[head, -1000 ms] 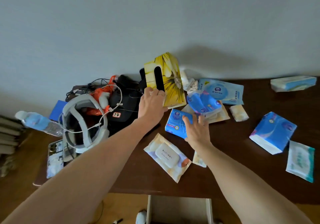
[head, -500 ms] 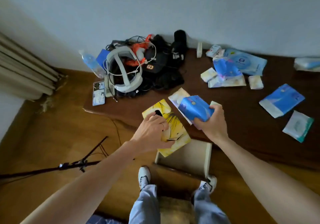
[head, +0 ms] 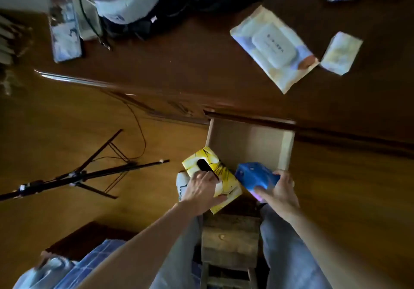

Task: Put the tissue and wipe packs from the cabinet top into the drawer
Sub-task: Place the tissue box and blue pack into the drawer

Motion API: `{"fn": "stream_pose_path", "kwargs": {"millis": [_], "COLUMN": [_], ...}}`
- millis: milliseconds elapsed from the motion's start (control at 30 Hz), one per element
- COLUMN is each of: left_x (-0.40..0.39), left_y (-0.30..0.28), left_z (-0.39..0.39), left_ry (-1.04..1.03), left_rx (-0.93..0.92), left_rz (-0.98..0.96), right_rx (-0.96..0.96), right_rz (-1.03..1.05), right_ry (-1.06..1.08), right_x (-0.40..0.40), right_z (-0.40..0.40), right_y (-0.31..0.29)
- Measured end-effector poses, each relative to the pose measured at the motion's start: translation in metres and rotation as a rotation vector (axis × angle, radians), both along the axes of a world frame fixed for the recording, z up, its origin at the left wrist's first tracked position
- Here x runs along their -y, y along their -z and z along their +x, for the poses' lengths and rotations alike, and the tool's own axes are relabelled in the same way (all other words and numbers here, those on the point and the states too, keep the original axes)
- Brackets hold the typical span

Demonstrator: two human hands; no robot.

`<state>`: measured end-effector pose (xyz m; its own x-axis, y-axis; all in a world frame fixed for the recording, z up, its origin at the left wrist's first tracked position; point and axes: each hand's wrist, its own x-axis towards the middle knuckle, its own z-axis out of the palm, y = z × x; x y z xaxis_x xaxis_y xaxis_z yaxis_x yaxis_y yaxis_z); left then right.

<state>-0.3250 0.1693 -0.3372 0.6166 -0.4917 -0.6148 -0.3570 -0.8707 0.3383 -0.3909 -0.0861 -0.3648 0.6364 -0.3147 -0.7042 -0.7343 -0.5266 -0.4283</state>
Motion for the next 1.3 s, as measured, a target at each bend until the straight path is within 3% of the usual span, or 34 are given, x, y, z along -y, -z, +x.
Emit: {"fn": "stream_pose_path", "kwargs": {"millis": [233, 433, 633, 733, 833, 967, 1100, 1300], "left_x": [0.029, 0.060, 0.073, 0.070, 0.055, 0.039, 0.037, 0.025], "left_y": [0.149, 0.248, 0.323, 0.351, 0.359, 0.346, 0.324, 0.342], "left_z": [0.011, 0.034, 0.040, 0.040, 0.002, -0.008, 0.004, 0.010], "left_ry": [-0.055, 0.054, 0.152, 0.167, 0.132, 0.130, 0.137, 0.244], "left_rx": [0.191, 0.149, 0.178, 0.222, 0.100, 0.022, 0.053, 0.251], "left_rz": [-0.023, -0.158, -0.147, -0.165, -0.200, 0.011, 0.167, 0.155], "right_rx": [0.010, 0.018, 0.133, 0.312, 0.293, 0.269, 0.252, 0.130], "right_rz": [-0.145, -0.161, -0.261, -0.285, -0.243, -0.222, -0.241, -0.254], "right_ry": [-0.086, -0.062, -0.025, 0.057, 0.157, 0.094, 0.068, -0.019], "right_x": [0.015, 0.044, 0.057, 0.054, 0.037, 0.043, 0.054, 0.045], "right_z": [0.030, 0.052, 0.060, 0.066, 0.039, 0.012, -0.001, -0.016], "right_y": [0.144, 0.245, 0.324, 0.335, 0.327, 0.296, 0.284, 0.303]}}
